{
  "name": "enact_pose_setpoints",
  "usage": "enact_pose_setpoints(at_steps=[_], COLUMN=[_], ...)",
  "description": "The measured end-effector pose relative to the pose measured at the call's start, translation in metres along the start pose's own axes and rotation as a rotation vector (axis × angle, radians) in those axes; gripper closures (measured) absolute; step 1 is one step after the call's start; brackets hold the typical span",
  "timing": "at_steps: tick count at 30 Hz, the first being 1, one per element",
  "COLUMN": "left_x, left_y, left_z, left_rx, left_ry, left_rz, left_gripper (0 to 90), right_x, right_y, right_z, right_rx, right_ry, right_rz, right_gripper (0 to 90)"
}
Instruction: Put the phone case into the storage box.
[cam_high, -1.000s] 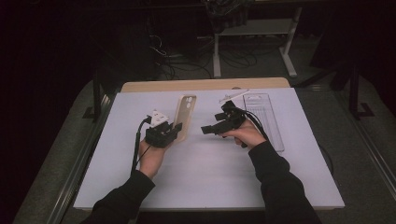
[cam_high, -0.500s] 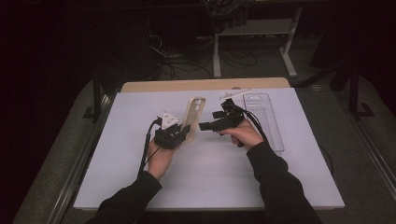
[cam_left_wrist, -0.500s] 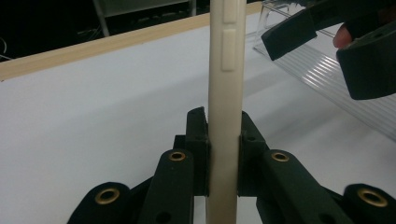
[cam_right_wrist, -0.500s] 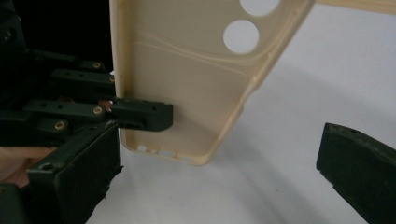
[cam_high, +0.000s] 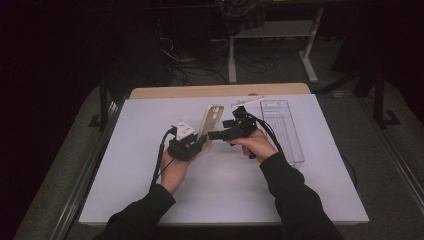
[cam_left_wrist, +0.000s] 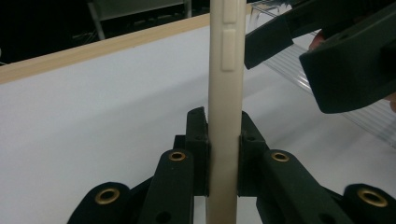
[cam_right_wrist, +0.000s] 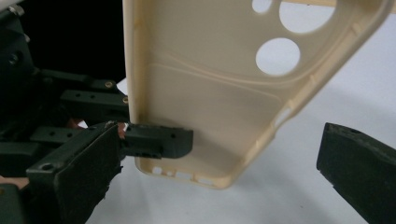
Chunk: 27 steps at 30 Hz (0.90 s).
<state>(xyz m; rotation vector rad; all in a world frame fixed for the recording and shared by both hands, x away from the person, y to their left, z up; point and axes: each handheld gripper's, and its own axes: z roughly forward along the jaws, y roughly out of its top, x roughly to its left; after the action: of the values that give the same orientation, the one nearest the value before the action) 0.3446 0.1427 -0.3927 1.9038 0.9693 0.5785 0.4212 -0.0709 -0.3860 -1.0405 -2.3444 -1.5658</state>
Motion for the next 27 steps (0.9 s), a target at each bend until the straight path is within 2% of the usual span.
enact_pose_setpoints(at_steps=[2,7,8,10,15,21,22,27], left_x=[-0.002,-0.008,-0.007,-0.009,-0.014,-0.02,-0.021,-0.024], left_y=[0.0,0.001,0.001,0.0,0.0,0.0,0.0,-0.001], left_z=[0.001,0.001,0.0,0.001,0.002,0.002,0.003,0.004], left_rx=[-0.02,-0.015,-0.002,-0.001,-0.003,0.005,0.001,0.008], left_ry=[-0.005,-0.009,-0.007,-0.01,-0.021,-0.019,-0.019,-0.025], left_rz=[-0.007,0.006,0.028,0.037,0.035,0.068,0.06,0.076], left_gripper=[79.0,79.0,79.0,79.0,79.0,79.0,79.0,79.0], right_x=[0.001,0.001,0.001,0.001,0.002,0.002,0.002,0.001], right_y=[0.0,0.0,0.0,0.0,0.0,0.0,0.0,0.0], right_z=[0.0,0.002,0.002,0.003,0.004,0.006,0.006,0.006], right_rx=[-0.004,-0.006,-0.009,-0.009,-0.021,-0.037,-0.04,-0.062], right_ry=[-0.002,0.002,0.004,0.005,0.01,0.009,0.006,0.0], right_rz=[-0.001,0.007,0.012,0.017,0.026,0.035,0.038,0.048], right_gripper=[0.0,0.0,0.0,0.0,0.0,0.0,0.0,0.0])
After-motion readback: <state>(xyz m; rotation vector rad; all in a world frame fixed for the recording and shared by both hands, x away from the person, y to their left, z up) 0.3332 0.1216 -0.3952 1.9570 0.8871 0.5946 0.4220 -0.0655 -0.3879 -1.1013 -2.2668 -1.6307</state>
